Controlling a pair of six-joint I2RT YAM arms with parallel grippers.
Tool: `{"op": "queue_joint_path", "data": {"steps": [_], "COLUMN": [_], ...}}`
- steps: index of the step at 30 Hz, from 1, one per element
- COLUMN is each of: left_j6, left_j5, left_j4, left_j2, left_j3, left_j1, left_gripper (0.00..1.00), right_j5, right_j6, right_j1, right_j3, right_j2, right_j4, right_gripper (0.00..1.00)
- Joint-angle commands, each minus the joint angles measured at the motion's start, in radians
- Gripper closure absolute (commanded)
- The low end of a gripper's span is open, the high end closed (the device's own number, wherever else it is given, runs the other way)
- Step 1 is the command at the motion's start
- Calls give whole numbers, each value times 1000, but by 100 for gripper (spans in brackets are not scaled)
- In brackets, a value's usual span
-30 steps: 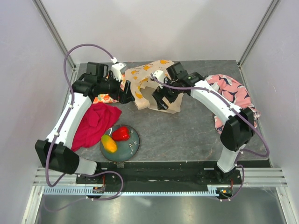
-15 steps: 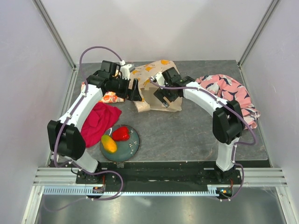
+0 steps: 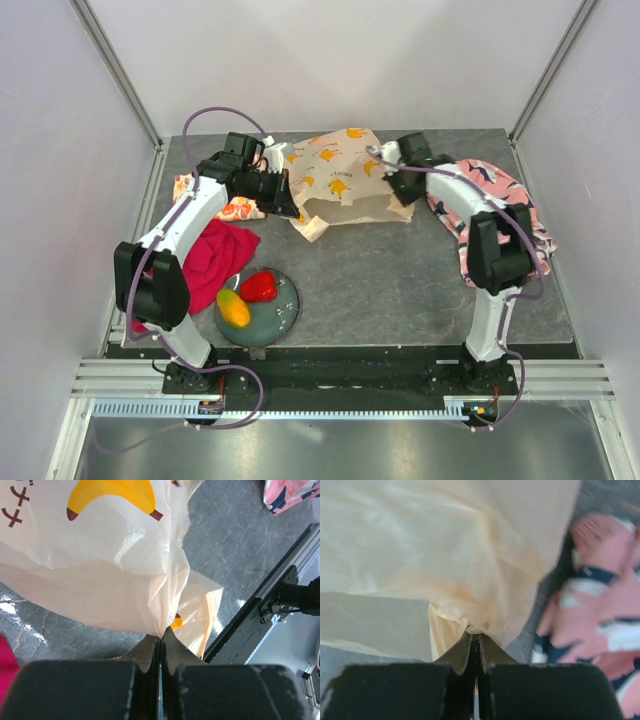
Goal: Take the fake fruits out of the plastic bag
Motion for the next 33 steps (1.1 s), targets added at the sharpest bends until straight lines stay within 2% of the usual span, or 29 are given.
{"op": "queue_joint_path", "data": {"steps": [1,3,6,10,11,12,14,15,17,21,24,25,29,33], "left_j6": [24,44,56,88,87,88,98,92,70,39,44,44,39,49], "left_j5": [82,115,158,211,210,196,192,187,188,202,181,172,138,127], "left_j4": [30,27,17,7,12,15,6,1,-2,12,6,4,3,-6], "left_j2": [-73,-102,-128,-150,-147,-124,-89,-54,-29,-15,-12,-17,-24,-14], "left_j3": [33,43,60,82,83,86,114,123,140,149,151,149,149,184], "left_j1": [2,-6,-27,-66,-75,-95,-107,-110,-109,-109,-106,-103,-96,-80], "left_gripper": [98,98,98,98,98,98,98,98,99,98,98,98,98,98], "right_j5": [-201,-268,-272,-245,-255,-262,-303,-336,-458,-541,-519,-509,-509,-557], "right_j6": [8,3,-1,9,9,14,31,40,29,-74,-162,-232,-313,-403], "right_j1": [-108,-146,-156,-157,-157,-157,-159,-159,-150,-30,93,137,191,212], "right_j3": [-70,-114,-194,-258,-272,-274,-230,-151,-72,72,99,99,143,168], "right_j2": [-274,-420,-572,-680,-687,-683,-663,-643,-640,-638,-612,-606,-559,-474], "right_j4": [-69,-98,-169,-220,-221,-218,-220,-230,-238,-263,-312,-324,-333,-405], "right_gripper": [99,100,100,97,75,61,44,37,31,32,34,38,44,56]}}
